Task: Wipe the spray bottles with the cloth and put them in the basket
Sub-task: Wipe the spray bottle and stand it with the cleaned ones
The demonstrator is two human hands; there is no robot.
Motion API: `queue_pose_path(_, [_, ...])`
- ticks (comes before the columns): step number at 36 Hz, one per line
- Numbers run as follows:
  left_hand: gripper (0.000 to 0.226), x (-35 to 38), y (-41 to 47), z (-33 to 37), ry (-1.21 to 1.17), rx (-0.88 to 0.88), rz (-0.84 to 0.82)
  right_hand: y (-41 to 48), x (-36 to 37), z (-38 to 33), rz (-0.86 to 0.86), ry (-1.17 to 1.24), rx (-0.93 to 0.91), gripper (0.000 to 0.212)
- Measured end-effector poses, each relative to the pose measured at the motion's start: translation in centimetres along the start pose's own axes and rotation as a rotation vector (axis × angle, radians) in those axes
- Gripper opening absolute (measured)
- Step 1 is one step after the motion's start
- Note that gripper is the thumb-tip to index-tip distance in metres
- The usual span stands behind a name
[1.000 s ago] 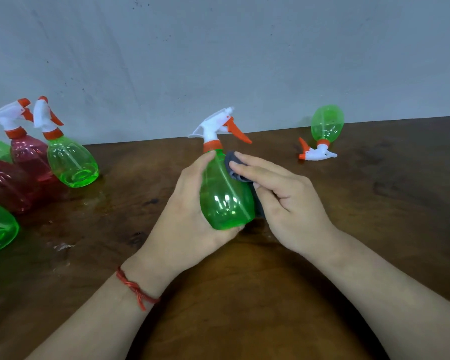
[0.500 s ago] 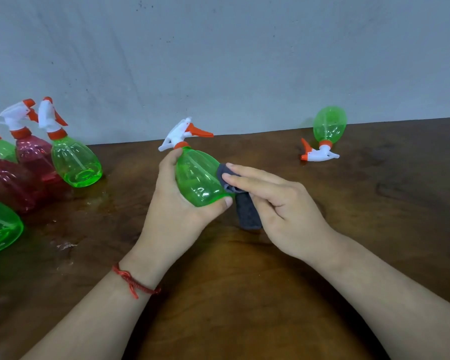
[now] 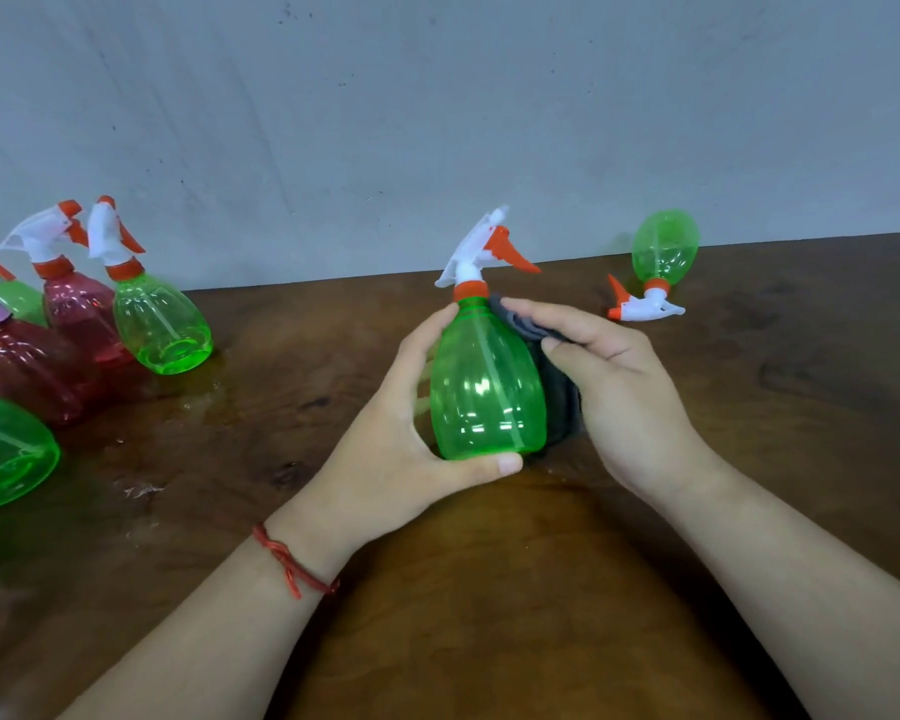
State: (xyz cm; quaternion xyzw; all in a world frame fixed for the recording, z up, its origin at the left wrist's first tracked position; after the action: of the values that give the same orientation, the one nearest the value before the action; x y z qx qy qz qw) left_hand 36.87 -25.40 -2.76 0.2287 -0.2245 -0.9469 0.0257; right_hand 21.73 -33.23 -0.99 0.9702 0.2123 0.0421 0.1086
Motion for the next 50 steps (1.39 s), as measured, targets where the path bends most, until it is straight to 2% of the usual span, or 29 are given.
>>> queue_pose_path(4, [0.113, -0.1, -0.1, 0.5, 0.070, 0.051, 0.007, -0.3, 0.7, -0.4, -0.032, -0.192, -0.082, 0.049])
queue_pose_path(8, [0.113, 0.0, -0.1, 0.4, 0.125, 0.080, 0.052, -0.6, 1.2, -0.4, -0.040, -0.257, -0.128, 0.050])
queue_pose_path(15, [0.116, -3.4, 0.2, -2.5, 0.172, -0.032, 0.268, -1.8, 3.0, -1.2, -0.135, -0.523, -0.293, 0.043])
queue_pose_path(23, [0.117, -5.4, -0.1, -2.8, 0.269, -0.108, 0.390, -2.6, 4.6, -1.3, -0.201, -0.701, -0.388, 0.051])
queue_pose_path(26, [0.115, -4.9, -0.2, -2.1, 0.314, -0.090, 0.370, -2.4, 4.5, -1.1, -0.194, -0.666, -0.362, 0.050])
queue_pose_path(30, [0.118, -3.2, -0.1, -1.1, 0.331, -0.048, 0.242, -1.4, 3.5, -0.5, -0.135, -0.558, -0.265, 0.050])
queue_pose_path(35, [0.115, -1.0, 0.0, 0.6, 0.230, 0.024, 0.102, 0.2, 1.5, 1.2, -0.095, -0.049, 0.051, 0.049])
queue_pose_path(37, [0.112, -0.4, -0.1, 1.4, 0.110, 0.067, 0.066, 0.3, 1.1, 1.3, -0.090, 0.165, 0.114, 0.047])
queue_pose_path(39, [0.114, -0.1, 0.0, 1.7, 0.044, 0.093, 0.030, 0.2, 0.7, 0.9, -0.073, 0.281, 0.121, 0.045])
queue_pose_path(44, [0.115, -0.4, 0.1, 0.8, 0.084, 0.066, 0.009, 0.1, 0.4, 0.0, -0.037, 0.140, 0.023, 0.048])
queue_pose_path(50, [0.112, -0.3, 0.2, 1.0, 0.114, 0.134, 0.052, -0.6, 1.7, -0.8, -0.063, -0.102, -0.095, 0.052])
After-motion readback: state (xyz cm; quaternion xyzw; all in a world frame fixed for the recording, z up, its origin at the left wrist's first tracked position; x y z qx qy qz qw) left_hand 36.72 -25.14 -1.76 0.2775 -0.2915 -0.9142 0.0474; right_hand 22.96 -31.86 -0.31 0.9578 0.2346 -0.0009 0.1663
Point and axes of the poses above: each hand's wrist, its own y-axis towards the middle knuckle, its own x-axis out of the palm, z = x × y, the point moved 10 cm from there along y, towards the middle knuckle, and after that the axes turned 7 degrees about x, right-handed, at the moved point
